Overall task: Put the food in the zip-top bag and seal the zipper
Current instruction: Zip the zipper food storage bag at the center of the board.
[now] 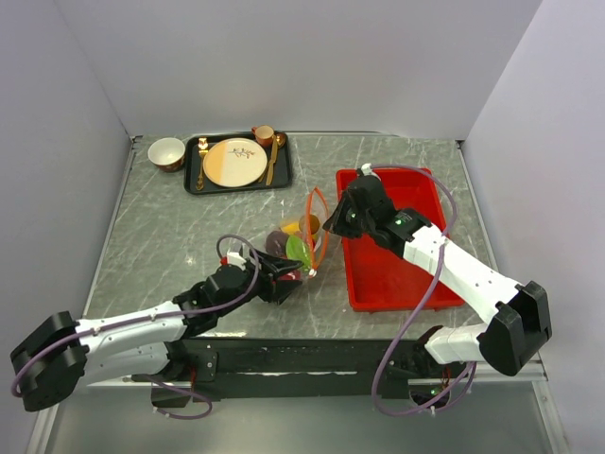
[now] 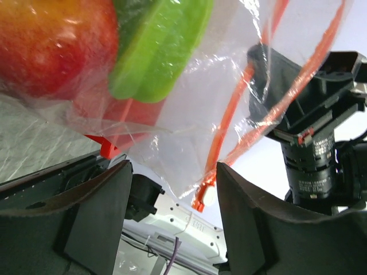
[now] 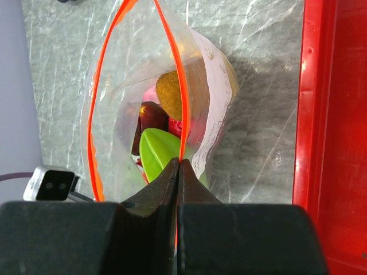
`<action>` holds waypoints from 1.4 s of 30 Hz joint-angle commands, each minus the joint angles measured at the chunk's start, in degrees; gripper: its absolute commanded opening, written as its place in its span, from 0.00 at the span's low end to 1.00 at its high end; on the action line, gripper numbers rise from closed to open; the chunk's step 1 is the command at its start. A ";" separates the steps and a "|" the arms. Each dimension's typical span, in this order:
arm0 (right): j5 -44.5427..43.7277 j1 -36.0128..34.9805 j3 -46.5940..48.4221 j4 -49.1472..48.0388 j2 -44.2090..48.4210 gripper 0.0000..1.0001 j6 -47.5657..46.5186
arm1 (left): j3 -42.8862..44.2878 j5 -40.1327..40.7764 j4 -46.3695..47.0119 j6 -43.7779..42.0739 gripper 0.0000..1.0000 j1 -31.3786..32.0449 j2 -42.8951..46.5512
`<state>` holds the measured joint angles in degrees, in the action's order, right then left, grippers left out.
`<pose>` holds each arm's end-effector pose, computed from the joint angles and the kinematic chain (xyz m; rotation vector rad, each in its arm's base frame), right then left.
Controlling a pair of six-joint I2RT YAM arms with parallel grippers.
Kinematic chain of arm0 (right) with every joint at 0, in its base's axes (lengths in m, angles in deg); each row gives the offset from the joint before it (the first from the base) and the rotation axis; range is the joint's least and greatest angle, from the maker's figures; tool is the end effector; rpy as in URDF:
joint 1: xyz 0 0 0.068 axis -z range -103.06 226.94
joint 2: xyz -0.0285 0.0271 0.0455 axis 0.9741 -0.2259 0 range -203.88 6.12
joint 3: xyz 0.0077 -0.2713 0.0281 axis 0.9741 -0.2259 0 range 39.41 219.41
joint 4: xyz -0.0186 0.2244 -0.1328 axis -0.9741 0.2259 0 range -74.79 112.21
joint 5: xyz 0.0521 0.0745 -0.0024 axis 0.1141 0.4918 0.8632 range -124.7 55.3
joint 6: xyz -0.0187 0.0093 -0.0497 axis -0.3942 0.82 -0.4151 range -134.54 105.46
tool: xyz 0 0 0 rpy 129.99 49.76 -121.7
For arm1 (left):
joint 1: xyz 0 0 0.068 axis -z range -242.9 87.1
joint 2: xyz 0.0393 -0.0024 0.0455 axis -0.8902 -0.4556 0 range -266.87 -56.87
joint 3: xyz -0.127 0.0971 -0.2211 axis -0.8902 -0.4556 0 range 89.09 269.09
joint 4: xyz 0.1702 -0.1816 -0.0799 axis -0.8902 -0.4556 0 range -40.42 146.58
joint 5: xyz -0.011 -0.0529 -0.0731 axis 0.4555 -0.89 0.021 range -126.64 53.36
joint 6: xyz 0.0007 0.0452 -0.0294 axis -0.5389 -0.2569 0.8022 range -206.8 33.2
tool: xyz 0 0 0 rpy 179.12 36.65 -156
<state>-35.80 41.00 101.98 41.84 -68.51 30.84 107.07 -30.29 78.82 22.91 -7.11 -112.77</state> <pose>0.2332 0.1683 0.3071 0.2046 2.3441 0.7191 0.1198 -0.1693 0.1993 -1.1412 2.0281 -1.7321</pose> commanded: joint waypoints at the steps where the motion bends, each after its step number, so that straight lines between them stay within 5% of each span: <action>1: -0.83 0.52 0.10 -2.11 2.39 0.03 0.41 | 0.92 -0.37 6.58 1.73 0.65 -0.16 -3.50; 11: -0.13 0.52 -0.51 -2.73 2.03 0.02 0.58 | 2.59 -0.11 7.65 1.47 0.55 -0.77 -5.71; 26: -5.93 0.52 -2.71 1.67 0.81 0.00 0.14 | 5.14 -8.54 14.05 1.12 0.01 -3.23 -19.68; 32: -3.91 0.44 -1.66 2.37 -4.46 0.00 -0.65 | 3.83 -9.60 14.68 1.30 0.01 -4.46 -21.54; 42: 0.22 -1.14 2.38 -2.72 -13.69 0.00 -1.18 | -0.48 -2.84 -2.71 -1.87 0.01 -8.59 -4.86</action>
<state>-37.24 40.56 100.31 43.52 -79.64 30.32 108.01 -37.26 83.01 22.65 -14.17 -124.68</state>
